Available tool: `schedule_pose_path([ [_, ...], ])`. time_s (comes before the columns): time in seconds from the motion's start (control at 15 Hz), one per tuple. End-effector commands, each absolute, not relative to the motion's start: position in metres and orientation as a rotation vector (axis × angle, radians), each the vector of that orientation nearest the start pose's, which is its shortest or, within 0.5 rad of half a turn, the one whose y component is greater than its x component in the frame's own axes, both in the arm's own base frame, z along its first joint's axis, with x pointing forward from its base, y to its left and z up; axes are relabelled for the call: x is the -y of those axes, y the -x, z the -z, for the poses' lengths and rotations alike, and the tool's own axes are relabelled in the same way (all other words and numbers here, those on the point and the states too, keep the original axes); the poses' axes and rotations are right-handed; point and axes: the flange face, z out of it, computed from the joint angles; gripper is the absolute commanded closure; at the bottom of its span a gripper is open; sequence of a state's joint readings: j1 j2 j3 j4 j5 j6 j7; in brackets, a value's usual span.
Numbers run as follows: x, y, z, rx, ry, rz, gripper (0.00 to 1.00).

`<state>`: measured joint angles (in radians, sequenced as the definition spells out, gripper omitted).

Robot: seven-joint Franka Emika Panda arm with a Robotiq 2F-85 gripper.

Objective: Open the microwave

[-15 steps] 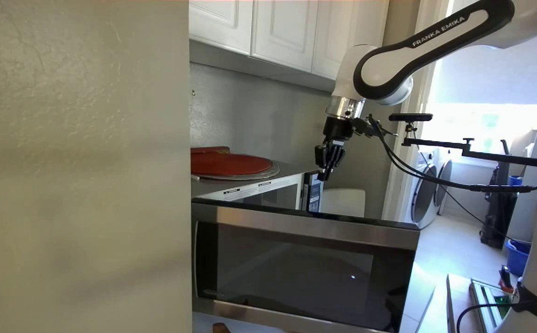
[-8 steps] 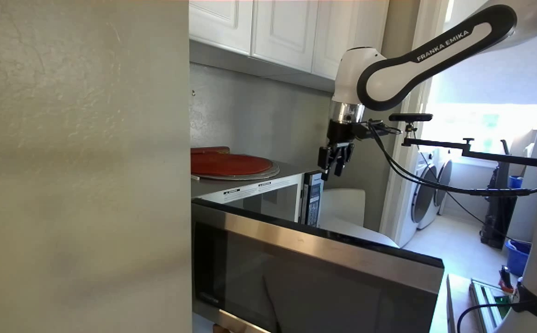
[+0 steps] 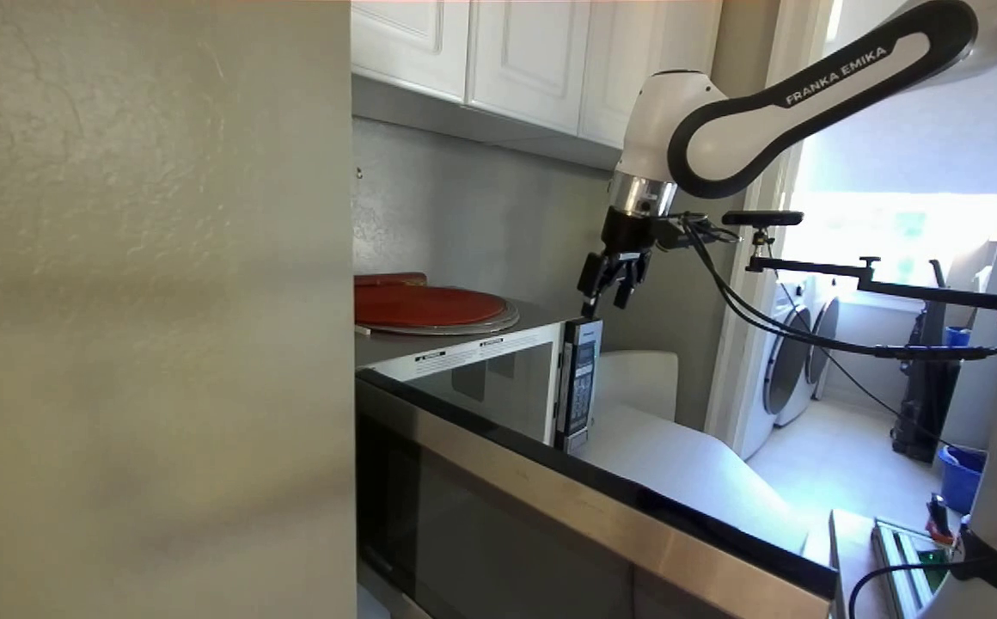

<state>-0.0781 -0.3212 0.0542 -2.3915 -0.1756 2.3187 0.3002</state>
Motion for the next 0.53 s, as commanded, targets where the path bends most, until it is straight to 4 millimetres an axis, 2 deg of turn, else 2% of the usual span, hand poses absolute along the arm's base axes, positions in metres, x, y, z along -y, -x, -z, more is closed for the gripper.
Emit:
schedule_pose_path([
  [0.0,0.0044,-0.4578,-0.4914,-0.288,3.207,0.54,0.0],
  [0.13,0.0014,-0.4556,-0.4984,-0.258,3.205,0.54,0.0],
  [0.2,0.0046,-0.4616,-0.4886,-0.301,3.208,0.519,0.0],
  [0.47,0.0024,-0.4595,-0.4945,-0.278,3.207,0.539,0.0],
])
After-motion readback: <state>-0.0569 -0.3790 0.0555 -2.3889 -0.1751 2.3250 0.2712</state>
